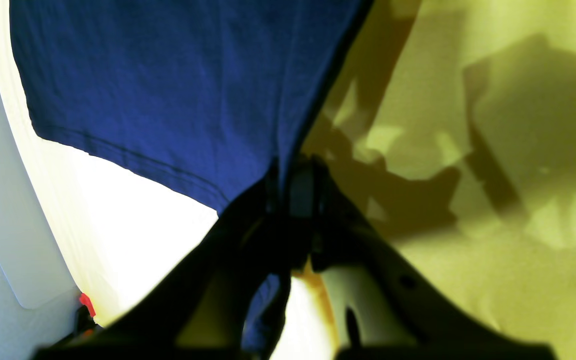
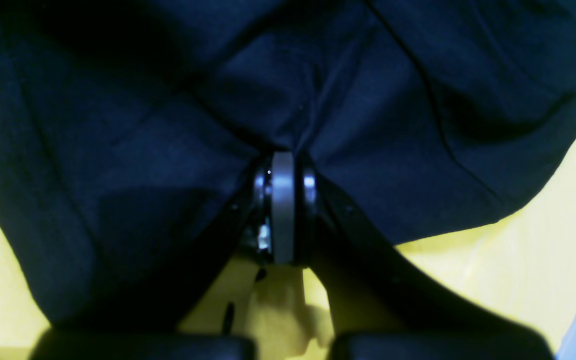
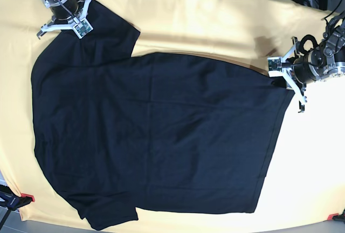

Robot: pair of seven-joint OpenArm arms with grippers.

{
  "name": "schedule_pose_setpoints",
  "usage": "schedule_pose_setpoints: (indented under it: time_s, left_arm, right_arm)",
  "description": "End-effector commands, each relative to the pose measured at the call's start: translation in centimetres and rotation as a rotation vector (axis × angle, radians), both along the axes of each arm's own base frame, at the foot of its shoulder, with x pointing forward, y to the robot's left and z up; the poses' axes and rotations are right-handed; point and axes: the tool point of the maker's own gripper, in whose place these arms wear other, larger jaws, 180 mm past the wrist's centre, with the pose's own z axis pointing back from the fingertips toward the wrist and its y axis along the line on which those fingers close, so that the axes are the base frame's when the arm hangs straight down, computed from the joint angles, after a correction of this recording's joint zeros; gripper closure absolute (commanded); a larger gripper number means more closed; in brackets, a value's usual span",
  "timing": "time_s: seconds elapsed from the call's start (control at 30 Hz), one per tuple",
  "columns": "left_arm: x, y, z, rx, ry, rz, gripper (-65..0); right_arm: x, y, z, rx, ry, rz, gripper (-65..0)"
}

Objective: Fold the T-shirt properly
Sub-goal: 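Close both grippers on the navy shirt's edge corners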

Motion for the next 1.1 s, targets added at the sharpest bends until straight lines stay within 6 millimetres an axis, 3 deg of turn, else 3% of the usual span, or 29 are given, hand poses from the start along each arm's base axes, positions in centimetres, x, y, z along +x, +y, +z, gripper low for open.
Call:
schedule_pose_setpoints:
  time_s: [0.0,0.4,0.83,1.07]
  left_arm:
    - [1.3,-0.4,2.1,-0.035,-0.074,-0.006,0.0]
    - [2.6,-0.4,3.5,-0.028,-0.167,0.050,0.0]
    - [2.2,-1.3,4.0,-0.038,-0.171,0.039,0.0]
    - [2.2,-1.3,4.0,-0.038,-0.171,0.039,0.0]
  right_arm:
    - [0.0,-0.5,0.2,-0.025,0.000,0.003,0.0]
    - [1.1,-1.8,2.7,-0.114,-0.087,-0.054,0.0]
    - [0.7,-2.1,3.0,-0.135,-0.064,-0.075,0.0]
    - [0.1,-1.1,5.6,-0.139,-0.122,-0.053,0.0]
